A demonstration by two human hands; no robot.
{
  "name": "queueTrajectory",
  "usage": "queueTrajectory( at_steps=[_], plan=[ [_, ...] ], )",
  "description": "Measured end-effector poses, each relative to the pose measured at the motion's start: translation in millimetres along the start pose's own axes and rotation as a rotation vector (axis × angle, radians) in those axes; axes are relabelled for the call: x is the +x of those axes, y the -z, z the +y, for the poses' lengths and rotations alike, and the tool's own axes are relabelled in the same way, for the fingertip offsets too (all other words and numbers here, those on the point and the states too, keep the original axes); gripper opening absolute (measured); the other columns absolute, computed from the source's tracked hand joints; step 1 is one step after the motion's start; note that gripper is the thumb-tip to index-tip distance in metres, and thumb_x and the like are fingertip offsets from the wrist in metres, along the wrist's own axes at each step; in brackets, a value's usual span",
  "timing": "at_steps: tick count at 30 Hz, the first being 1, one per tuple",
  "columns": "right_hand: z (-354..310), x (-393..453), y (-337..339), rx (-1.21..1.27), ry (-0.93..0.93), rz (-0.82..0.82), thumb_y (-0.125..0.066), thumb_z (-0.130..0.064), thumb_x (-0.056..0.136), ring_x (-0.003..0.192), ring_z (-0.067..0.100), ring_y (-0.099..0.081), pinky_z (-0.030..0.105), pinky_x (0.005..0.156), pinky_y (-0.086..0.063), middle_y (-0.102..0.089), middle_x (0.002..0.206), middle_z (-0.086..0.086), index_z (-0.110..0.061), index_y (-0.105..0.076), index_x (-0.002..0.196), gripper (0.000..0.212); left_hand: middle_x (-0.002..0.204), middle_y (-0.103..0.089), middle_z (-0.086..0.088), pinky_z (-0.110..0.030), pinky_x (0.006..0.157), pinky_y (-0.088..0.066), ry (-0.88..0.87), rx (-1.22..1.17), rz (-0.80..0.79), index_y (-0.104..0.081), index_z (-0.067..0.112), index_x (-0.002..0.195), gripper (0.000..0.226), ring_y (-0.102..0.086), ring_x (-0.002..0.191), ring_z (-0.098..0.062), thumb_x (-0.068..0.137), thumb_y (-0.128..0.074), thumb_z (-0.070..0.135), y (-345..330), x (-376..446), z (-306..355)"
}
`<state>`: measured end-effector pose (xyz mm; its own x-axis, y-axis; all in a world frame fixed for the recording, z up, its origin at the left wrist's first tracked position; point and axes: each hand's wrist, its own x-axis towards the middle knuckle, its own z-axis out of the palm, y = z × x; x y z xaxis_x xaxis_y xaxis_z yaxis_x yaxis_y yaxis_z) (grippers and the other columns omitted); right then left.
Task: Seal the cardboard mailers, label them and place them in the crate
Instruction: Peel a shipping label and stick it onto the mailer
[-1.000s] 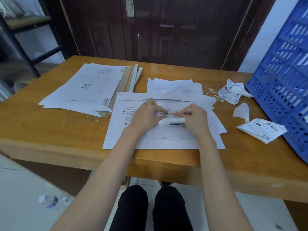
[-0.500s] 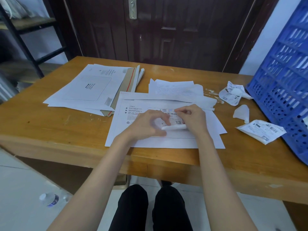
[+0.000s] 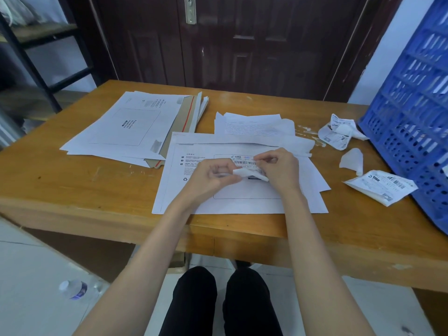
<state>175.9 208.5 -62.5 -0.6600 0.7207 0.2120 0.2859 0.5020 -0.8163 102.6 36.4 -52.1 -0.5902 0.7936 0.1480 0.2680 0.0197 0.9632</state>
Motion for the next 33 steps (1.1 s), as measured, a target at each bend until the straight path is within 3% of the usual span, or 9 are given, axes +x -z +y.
queueTrajectory(
  at_steps=[2, 5, 7, 11, 19, 26, 30, 33],
  plan=[
    [0.6, 0.1, -0.1, 0.000, -0.003, 0.000, -0.069, -0.010, 0.083, 0.076, 0.005, -0.055, 0.015, 0.065, -0.044, -0.058, 0.090, -0.006, -0.019, -0.076, 0.086, 0.012, 0.087, -0.074, -0.003, -0.013, 0.066, -0.045, 0.017, 0.008, -0.011, -0.066, -0.007, 0.084, 0.013, -0.065, 0.075, -0.001, 0.085, -0.070, 0.006, -0.2, -0.6, 0.3],
    [0.2, 0.9, 1.2, -0.003, -0.021, -0.017, -0.068, -0.011, 0.082, 0.069, 0.001, -0.053, 0.011, 0.061, -0.040, -0.056, 0.078, -0.014, -0.021, -0.076, 0.084, 0.013, 0.094, -0.075, 0.002, -0.027, 0.089, -0.050, 0.046, 0.057, -0.019, -0.070, -0.002, 0.083, 0.009, -0.065, 0.100, 0.000, 0.082, -0.071, 0.007, -0.8, 0.3, -5.9],
    [-1.3, 2.0, 3.4, 0.016, -0.046, -0.044, -0.071, -0.013, 0.081, 0.068, -0.001, -0.056, 0.013, 0.063, -0.041, -0.059, 0.072, -0.017, -0.022, -0.076, 0.082, 0.010, 0.094, -0.075, 0.005, -0.032, 0.097, -0.050, 0.030, 0.109, -0.010, -0.073, 0.000, 0.082, 0.005, -0.064, 0.106, -0.001, 0.080, -0.071, 0.005, -2.3, 0.9, -10.0],
    [-4.1, 3.7, 2.9, 0.042, -0.102, -0.073, -0.079, -0.024, 0.071, 0.074, 0.004, -0.063, 0.018, 0.066, -0.046, -0.070, 0.076, -0.010, -0.024, -0.074, 0.074, 0.006, 0.093, -0.075, 0.010, -0.034, 0.098, -0.050, -0.001, 0.190, -0.011, -0.074, 0.003, 0.079, 0.004, -0.063, 0.105, 0.003, 0.079, -0.071, 0.006, -2.7, 1.6, -12.6],
    [-9.4, 6.1, -1.7, 0.035, -0.201, 0.008, -0.076, -0.018, 0.072, 0.080, 0.008, -0.064, 0.022, 0.068, -0.047, -0.071, 0.078, -0.008, -0.025, -0.072, 0.070, 0.009, 0.098, -0.075, 0.007, -0.042, 0.105, -0.044, 0.017, 0.143, -0.093, -0.077, 0.008, 0.082, 0.007, -0.061, 0.111, 0.000, 0.075, -0.076, 0.009, 2.8, 0.1, -14.2],
    [-12.6, -1.6, -2.7, -0.100, -0.107, 0.011, -0.071, -0.028, 0.080, 0.076, 0.011, -0.057, 0.019, 0.055, -0.036, -0.062, 0.082, -0.005, -0.021, -0.069, 0.081, 0.008, 0.091, -0.075, 0.008, -0.041, 0.108, -0.039, 0.108, 0.085, -0.044, -0.080, 0.022, 0.078, 0.020, -0.061, 0.108, 0.004, 0.077, -0.074, 0.042, -0.6, -1.9, -3.5],
    [-13.1, -12.1, -4.1, -0.184, -0.017, -0.071, -0.073, -0.030, 0.080, 0.081, 0.010, -0.051, 0.023, 0.070, -0.041, -0.047, 0.102, -0.003, -0.015, -0.064, 0.098, 0.024, 0.093, -0.075, 0.009, -0.042, 0.108, -0.038, 0.121, 0.104, -0.067, -0.080, 0.021, 0.076, 0.033, -0.063, 0.107, -0.001, 0.085, -0.064, 0.048, 0.5, -0.9, -2.1],
    [-12.1, -19.7, 1.1, -0.124, -0.001, -0.109, -0.074, -0.023, 0.082, 0.089, 0.011, -0.050, 0.027, 0.081, -0.047, -0.045, 0.104, -0.003, -0.014, -0.065, 0.104, 0.026, 0.095, -0.075, 0.011, -0.040, 0.111, -0.034, 0.151, 0.123, -0.107, -0.080, 0.019, 0.075, 0.042, -0.060, 0.110, -0.001, 0.085, -0.058, 0.054, 3.7, 2.9, 1.4]
  ],
)
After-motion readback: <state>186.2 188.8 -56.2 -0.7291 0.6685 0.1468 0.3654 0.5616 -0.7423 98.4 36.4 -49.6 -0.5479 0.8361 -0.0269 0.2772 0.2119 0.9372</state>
